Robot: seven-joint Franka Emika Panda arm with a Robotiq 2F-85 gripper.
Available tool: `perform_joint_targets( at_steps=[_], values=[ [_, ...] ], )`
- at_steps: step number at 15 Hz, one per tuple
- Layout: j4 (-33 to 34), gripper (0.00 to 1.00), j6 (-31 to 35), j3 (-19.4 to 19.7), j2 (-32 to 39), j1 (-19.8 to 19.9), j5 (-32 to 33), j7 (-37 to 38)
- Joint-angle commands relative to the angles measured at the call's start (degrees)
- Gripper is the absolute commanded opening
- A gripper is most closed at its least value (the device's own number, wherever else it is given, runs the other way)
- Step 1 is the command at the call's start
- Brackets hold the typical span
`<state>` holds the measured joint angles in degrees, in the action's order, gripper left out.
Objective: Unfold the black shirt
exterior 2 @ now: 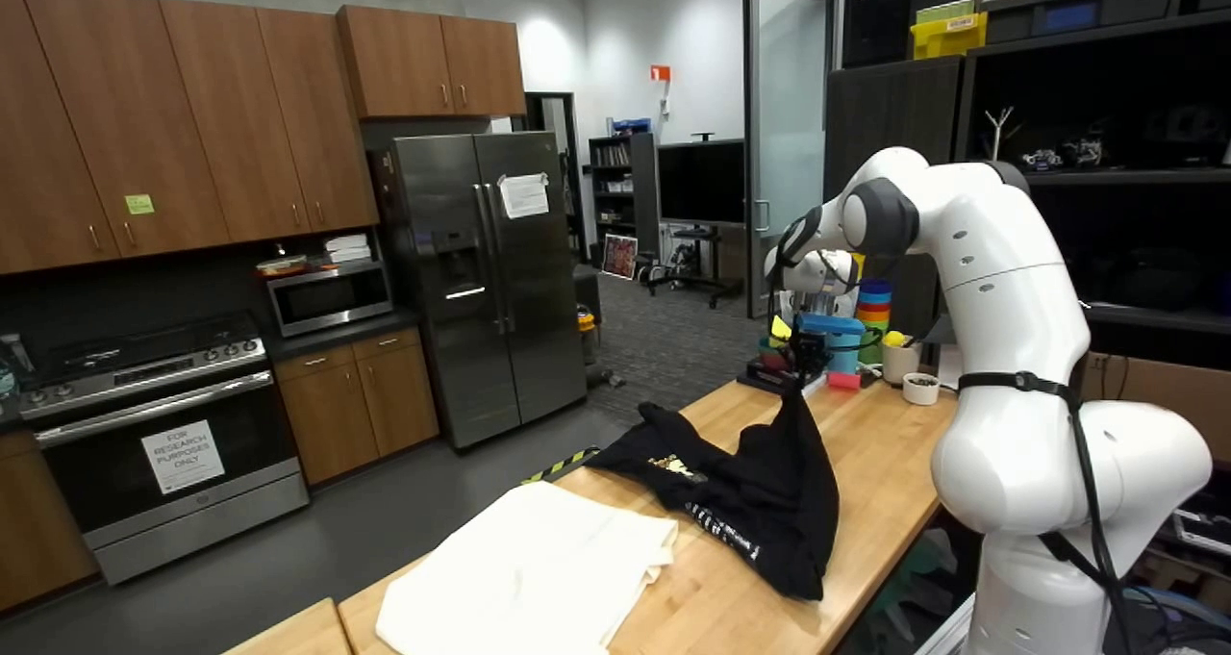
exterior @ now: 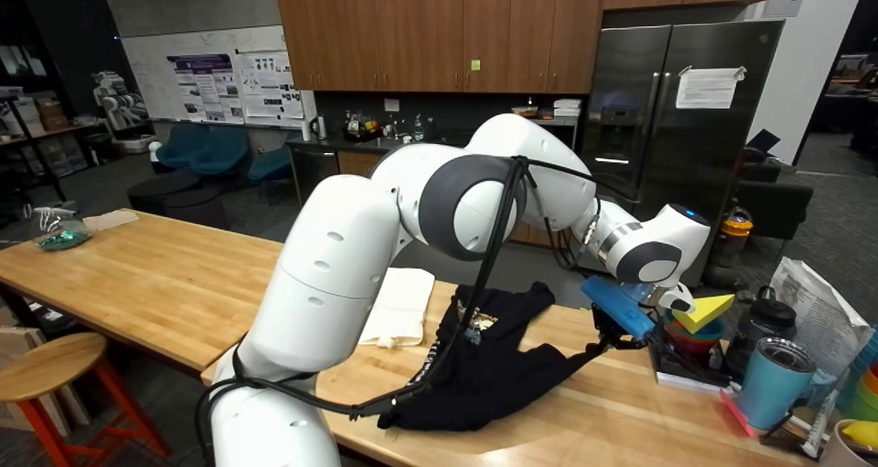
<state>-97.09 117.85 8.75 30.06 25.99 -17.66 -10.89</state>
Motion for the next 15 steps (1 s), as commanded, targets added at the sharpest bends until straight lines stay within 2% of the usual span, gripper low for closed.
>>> perform_joint_targets(
  at_steps=[1,14,15],
  values=[
    [0.8,0.01,-1.3,0.6,-0.6,-0.3,-0.1,0.3],
    [4.1,0.01,-5.6,0.9,1.1,0.3,-0.5,0.5],
    [4.1,0.27,-5.7,0.8,1.0,0.5,-1.1,0.4]
  ],
)
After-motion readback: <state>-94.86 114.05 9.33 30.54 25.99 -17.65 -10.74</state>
